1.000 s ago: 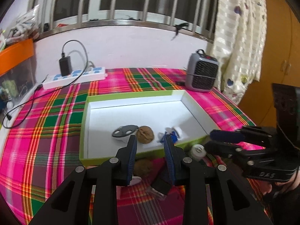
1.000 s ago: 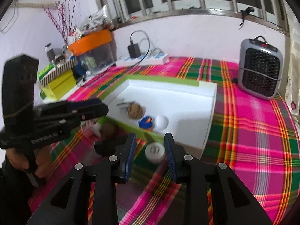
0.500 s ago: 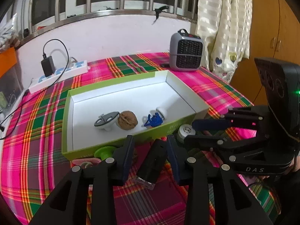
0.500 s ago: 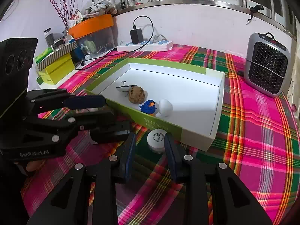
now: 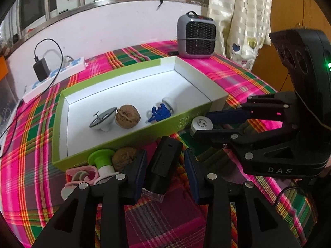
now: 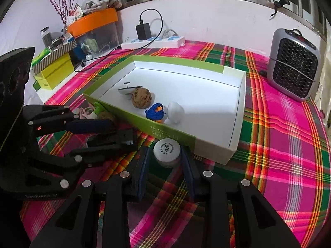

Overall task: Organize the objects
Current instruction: 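Grasp the black rectangular device with the left gripper while the right grasps the white jar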

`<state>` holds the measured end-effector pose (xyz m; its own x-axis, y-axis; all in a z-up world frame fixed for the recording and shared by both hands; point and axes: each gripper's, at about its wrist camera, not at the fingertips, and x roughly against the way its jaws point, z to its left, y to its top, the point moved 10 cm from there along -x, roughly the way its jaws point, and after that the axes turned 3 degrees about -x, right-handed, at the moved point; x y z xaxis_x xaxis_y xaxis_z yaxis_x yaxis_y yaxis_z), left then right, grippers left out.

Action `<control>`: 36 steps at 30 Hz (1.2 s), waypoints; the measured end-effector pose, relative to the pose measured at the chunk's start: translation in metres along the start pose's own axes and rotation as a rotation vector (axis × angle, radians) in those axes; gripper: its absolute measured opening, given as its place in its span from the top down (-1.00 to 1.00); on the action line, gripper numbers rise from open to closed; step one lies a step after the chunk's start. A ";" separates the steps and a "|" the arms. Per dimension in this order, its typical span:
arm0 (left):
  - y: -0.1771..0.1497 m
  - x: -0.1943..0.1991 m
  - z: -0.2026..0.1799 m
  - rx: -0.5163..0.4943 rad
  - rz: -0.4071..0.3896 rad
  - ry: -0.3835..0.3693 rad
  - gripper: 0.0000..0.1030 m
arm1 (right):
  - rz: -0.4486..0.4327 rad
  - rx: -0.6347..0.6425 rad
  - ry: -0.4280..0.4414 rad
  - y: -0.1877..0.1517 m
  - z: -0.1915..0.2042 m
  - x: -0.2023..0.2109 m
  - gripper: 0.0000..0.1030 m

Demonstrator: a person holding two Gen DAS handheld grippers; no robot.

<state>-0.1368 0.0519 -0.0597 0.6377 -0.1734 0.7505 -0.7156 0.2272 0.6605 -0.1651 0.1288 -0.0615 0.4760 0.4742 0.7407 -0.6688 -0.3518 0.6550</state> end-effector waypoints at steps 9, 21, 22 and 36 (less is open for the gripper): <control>-0.007 -0.008 -0.003 -0.010 0.037 0.005 0.31 | -0.010 -0.001 -0.013 -0.001 -0.001 0.003 0.44; -0.007 -0.008 -0.003 -0.003 0.033 0.017 0.44 | 0.002 -0.012 -0.008 -0.002 -0.001 0.001 0.44; -0.007 -0.008 -0.003 -0.003 0.033 0.016 0.47 | 0.003 -0.012 -0.008 -0.002 -0.001 0.001 0.44; 0.000 0.005 -0.005 0.000 -0.012 0.017 0.51 | -0.027 0.011 0.003 -0.001 0.004 0.008 0.44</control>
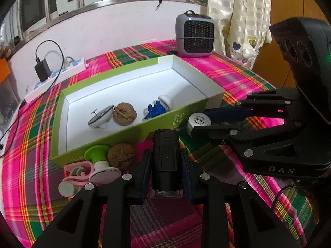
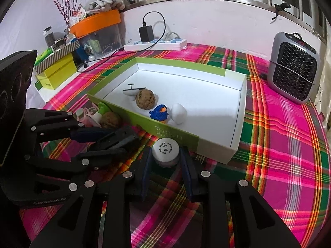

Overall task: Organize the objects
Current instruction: 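Grasp the black rectangular device with the left gripper while the right grasps the white jar, then carry the black device and white jar into the box and open both grippers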

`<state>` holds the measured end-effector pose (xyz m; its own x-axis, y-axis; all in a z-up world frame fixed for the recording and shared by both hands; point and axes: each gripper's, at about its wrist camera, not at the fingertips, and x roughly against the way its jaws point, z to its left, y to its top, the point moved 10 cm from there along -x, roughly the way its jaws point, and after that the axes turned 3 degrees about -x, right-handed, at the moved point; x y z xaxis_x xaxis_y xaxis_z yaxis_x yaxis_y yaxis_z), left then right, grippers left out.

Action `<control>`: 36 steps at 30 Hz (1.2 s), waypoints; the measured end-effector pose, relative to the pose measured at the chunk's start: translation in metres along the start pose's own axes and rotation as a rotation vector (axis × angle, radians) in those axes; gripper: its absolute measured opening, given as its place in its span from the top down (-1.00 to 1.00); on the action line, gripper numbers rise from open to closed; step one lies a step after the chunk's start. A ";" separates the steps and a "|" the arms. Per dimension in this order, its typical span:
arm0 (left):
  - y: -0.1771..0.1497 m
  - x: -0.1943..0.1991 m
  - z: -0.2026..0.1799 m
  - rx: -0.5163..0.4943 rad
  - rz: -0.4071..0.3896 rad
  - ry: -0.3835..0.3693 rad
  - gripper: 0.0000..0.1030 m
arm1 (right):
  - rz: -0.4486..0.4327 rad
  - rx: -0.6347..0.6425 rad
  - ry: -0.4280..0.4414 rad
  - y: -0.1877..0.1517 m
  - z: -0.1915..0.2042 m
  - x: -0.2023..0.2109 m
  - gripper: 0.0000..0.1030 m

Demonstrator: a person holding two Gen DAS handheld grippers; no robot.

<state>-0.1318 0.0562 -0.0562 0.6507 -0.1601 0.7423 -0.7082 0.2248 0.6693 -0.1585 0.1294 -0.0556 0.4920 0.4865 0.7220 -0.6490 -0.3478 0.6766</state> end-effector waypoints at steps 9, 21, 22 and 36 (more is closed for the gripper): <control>0.007 0.010 0.004 0.024 -0.046 0.002 0.51 | -0.045 0.006 0.027 0.006 0.007 0.009 0.44; 0.022 0.031 0.024 0.119 -0.155 0.010 0.51 | -0.149 -0.009 0.059 0.020 0.010 0.026 0.44; 0.023 0.032 0.027 0.129 -0.163 0.012 0.51 | -0.160 -0.015 0.059 0.022 0.009 0.028 0.44; 0.026 0.033 0.045 0.192 -0.192 0.037 0.51 | -0.204 -0.059 0.044 0.029 -0.002 0.035 0.44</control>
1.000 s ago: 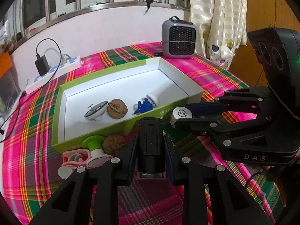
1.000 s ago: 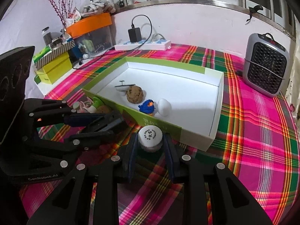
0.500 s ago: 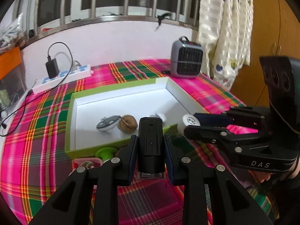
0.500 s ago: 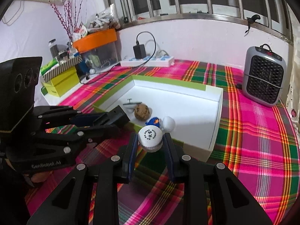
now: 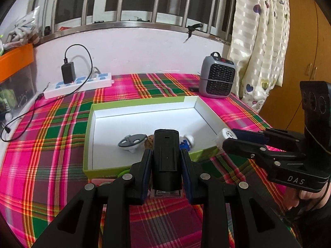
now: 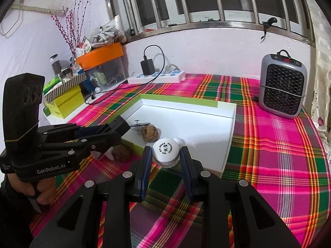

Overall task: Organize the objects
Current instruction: 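Carry the black device and white jar into the box and open both grippers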

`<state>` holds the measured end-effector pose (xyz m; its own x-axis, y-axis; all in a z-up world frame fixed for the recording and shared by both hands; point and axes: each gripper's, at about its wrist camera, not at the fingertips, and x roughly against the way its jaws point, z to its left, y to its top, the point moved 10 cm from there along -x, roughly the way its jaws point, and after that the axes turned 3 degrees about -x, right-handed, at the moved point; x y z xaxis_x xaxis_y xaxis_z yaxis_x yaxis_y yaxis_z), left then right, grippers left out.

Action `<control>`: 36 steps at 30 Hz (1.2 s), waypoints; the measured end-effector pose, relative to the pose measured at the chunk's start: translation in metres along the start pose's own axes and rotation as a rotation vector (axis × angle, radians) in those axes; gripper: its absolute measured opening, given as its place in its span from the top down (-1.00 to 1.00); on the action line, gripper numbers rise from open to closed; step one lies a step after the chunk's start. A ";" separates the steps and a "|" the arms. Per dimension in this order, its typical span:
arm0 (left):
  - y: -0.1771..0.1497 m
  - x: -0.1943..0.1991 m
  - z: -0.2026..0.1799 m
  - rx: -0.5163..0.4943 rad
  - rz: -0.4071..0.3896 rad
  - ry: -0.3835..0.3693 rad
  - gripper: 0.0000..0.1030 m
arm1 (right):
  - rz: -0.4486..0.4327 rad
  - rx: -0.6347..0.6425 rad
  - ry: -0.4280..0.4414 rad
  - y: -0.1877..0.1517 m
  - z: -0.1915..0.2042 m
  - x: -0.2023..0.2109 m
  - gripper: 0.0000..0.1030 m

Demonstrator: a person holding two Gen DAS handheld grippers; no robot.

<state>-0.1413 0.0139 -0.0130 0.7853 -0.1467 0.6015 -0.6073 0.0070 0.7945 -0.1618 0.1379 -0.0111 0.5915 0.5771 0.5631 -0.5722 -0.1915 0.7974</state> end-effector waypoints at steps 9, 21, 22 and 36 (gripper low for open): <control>0.006 -0.007 0.017 0.049 -0.010 0.038 0.51 | -0.016 -0.036 -0.016 0.007 -0.008 -0.004 0.44; 0.017 -0.007 0.039 0.112 -0.044 0.090 0.51 | -0.016 -0.040 -0.033 0.013 -0.011 -0.014 0.44; 0.017 -0.008 0.041 0.117 -0.046 0.097 0.51 | -0.017 -0.044 -0.036 0.014 -0.012 -0.015 0.44; 0.015 -0.021 0.066 0.182 -0.018 0.146 0.51 | 0.045 -0.102 -0.098 0.011 -0.036 -0.035 0.44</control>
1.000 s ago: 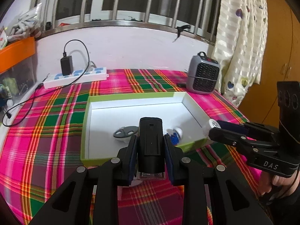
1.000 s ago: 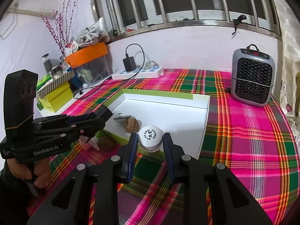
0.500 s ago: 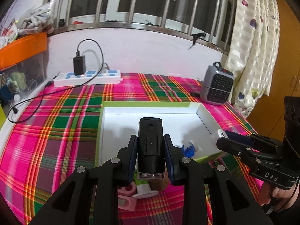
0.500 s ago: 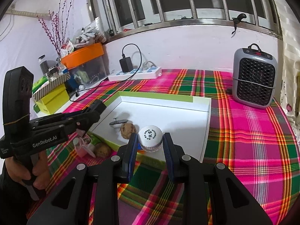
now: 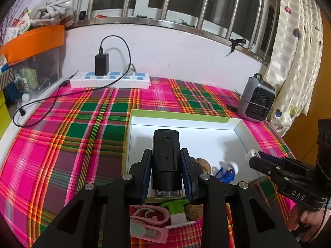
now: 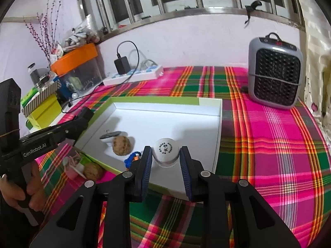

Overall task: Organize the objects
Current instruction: 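Carry the black device and white jar into the box and open both grippers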

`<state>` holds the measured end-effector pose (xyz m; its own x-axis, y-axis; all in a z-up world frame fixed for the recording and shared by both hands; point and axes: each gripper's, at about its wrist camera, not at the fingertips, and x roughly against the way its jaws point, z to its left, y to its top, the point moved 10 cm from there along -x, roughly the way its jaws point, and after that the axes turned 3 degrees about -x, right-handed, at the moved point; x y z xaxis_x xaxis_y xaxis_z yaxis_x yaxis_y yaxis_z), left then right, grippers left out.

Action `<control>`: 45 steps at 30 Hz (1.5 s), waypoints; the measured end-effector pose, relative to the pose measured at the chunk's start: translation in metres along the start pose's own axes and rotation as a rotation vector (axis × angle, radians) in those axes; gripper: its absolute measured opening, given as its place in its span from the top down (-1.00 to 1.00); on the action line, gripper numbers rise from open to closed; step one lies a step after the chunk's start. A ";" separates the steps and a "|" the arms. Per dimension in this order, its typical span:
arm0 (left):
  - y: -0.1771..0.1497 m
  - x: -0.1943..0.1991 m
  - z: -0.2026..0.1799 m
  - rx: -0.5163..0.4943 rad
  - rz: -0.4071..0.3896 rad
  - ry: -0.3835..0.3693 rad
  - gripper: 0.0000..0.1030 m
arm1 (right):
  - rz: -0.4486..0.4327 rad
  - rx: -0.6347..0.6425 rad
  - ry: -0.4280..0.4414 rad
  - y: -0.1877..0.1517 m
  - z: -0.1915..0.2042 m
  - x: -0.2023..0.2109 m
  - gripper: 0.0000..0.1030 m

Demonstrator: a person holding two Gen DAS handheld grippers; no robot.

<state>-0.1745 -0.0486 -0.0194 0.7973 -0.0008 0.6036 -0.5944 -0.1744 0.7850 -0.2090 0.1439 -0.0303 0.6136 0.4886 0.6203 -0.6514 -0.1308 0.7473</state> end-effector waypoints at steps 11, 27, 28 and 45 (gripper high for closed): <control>-0.006 -0.014 0.002 -0.006 0.042 0.017 0.51 | 0.061 -0.004 -0.018 -0.005 -0.003 -0.012 0.44; -0.009 -0.020 0.004 0.010 0.065 0.008 0.50 | 0.033 -0.024 -0.006 -0.002 -0.004 -0.008 0.41; -0.007 -0.018 0.005 0.014 0.060 0.007 0.50 | 0.025 -0.027 -0.001 -0.001 -0.004 -0.006 0.35; -0.005 0.009 0.009 0.017 0.034 0.000 0.50 | -0.077 -0.043 0.081 0.006 0.006 0.017 0.27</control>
<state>-0.1634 -0.0569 -0.0196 0.7767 -0.0066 0.6298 -0.6192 -0.1910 0.7616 -0.1996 0.1464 -0.0141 0.6255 0.5637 0.5394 -0.6237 -0.0540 0.7798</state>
